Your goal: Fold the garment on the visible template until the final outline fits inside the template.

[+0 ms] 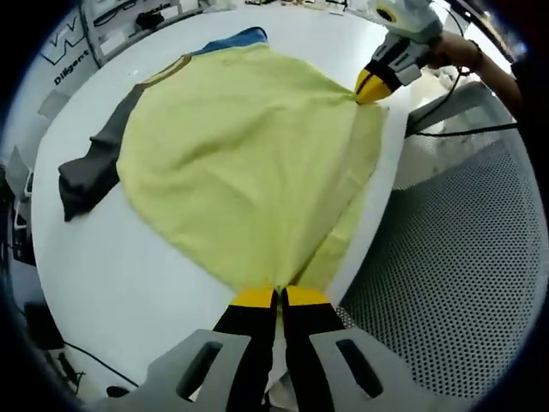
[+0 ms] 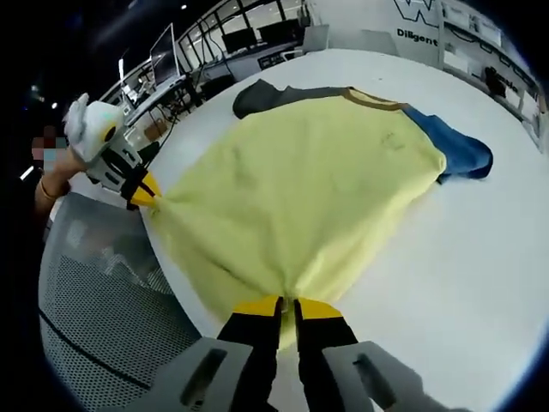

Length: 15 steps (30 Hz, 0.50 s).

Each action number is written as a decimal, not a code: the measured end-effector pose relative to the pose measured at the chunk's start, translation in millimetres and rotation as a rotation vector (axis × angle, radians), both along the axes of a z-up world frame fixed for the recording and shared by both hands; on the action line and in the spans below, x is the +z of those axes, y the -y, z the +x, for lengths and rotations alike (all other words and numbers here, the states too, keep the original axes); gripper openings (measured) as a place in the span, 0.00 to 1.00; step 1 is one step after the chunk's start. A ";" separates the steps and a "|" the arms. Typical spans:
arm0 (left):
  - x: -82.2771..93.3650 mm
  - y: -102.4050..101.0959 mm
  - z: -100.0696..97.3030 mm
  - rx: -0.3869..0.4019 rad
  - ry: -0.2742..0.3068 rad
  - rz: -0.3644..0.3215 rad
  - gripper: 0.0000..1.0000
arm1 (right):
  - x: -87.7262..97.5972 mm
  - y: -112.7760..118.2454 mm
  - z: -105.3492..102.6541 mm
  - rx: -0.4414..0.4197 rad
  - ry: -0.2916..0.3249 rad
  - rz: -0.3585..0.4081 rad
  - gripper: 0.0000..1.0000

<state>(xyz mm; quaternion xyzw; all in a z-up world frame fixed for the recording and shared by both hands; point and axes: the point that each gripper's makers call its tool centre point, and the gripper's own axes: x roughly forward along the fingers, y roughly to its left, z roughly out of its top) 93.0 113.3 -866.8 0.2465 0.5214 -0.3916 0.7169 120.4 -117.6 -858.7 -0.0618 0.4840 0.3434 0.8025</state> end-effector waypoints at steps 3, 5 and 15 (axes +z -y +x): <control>-2.9 -2.8 0.8 0.032 -0.008 -0.011 0.02 | 12.2 -0.7 8.0 -0.063 0.038 0.064 0.12; -4.5 -4.9 1.4 0.049 -0.008 -0.012 0.02 | 16.5 3.3 11.5 -0.107 0.040 0.093 0.17; -3.7 -11.6 5.6 0.085 0.018 0.012 0.02 | 2.9 22.4 11.2 -0.212 -0.013 0.050 0.17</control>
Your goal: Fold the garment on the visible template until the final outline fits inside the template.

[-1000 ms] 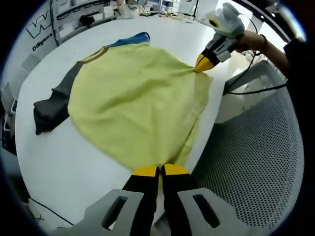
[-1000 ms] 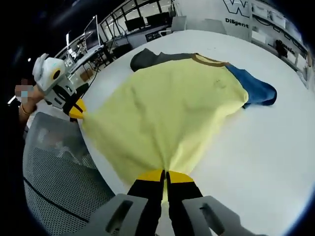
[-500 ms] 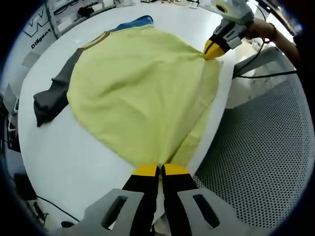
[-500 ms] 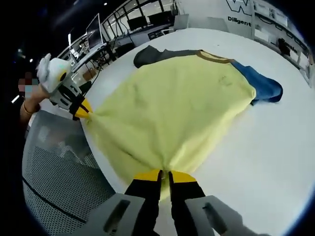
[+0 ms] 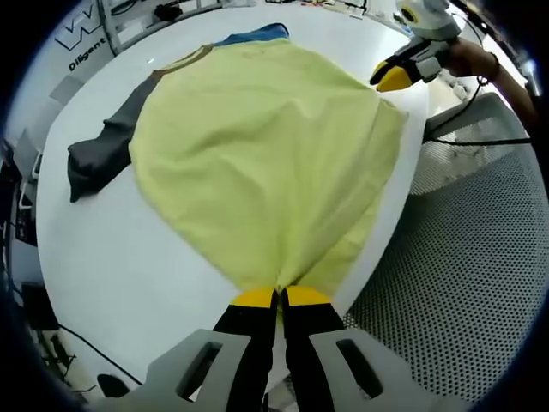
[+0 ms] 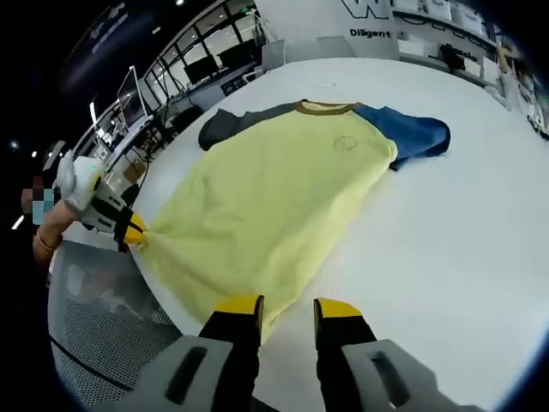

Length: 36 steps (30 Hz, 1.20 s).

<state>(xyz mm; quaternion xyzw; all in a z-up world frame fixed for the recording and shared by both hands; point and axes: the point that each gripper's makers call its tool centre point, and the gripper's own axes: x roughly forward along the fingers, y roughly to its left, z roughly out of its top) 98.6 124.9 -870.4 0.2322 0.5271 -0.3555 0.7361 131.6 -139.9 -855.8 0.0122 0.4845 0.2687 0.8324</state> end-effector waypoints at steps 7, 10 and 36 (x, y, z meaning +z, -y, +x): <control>0.1 0.4 0.1 0.003 -0.003 -0.005 0.02 | -7.8 -5.4 5.7 0.001 -0.011 -0.031 0.12; 0.0 0.1 0.6 0.001 0.000 -0.007 0.02 | -13.5 -5.7 6.4 0.010 -0.024 -0.054 0.08; 0.7 -0.4 2.5 0.003 0.004 -0.036 0.02 | 46.6 -49.1 42.5 0.101 0.106 0.008 0.00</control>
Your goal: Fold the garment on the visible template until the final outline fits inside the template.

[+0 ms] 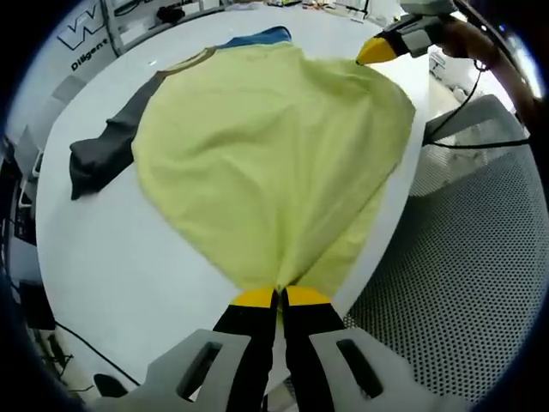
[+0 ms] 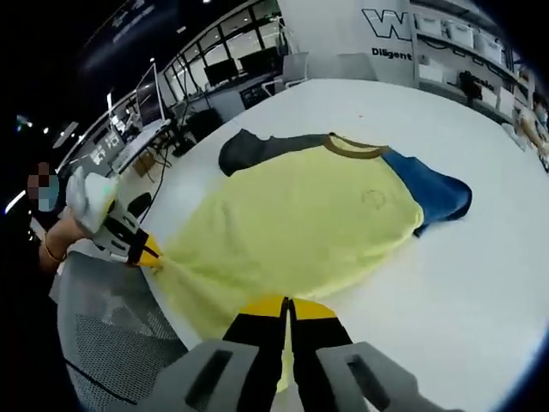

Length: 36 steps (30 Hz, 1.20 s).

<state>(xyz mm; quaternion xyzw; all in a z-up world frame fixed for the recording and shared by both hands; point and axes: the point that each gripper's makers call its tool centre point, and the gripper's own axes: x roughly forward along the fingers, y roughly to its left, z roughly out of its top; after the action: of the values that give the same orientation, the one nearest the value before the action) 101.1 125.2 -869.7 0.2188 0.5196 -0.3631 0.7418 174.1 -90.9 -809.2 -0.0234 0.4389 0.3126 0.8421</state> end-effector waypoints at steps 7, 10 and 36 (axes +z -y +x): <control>0.1 0.6 -0.3 0.000 0.003 -0.005 0.02 | -11.7 -30.5 18.2 0.062 -0.028 0.028 0.00; 0.3 0.6 -0.5 -0.001 0.005 -0.005 0.02 | -21.4 -37.7 23.5 0.077 -0.055 0.016 0.00; -0.7 -1.0 0.5 0.039 -0.007 -0.037 0.02 | -41.9 -54.6 37.4 0.020 -0.103 0.147 0.09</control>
<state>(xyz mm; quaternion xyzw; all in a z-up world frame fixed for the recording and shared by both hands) 101.6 126.3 -870.4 0.1934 0.5195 -0.3589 0.7509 211.6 -36.3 -851.1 0.0501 0.4572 0.3530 0.8147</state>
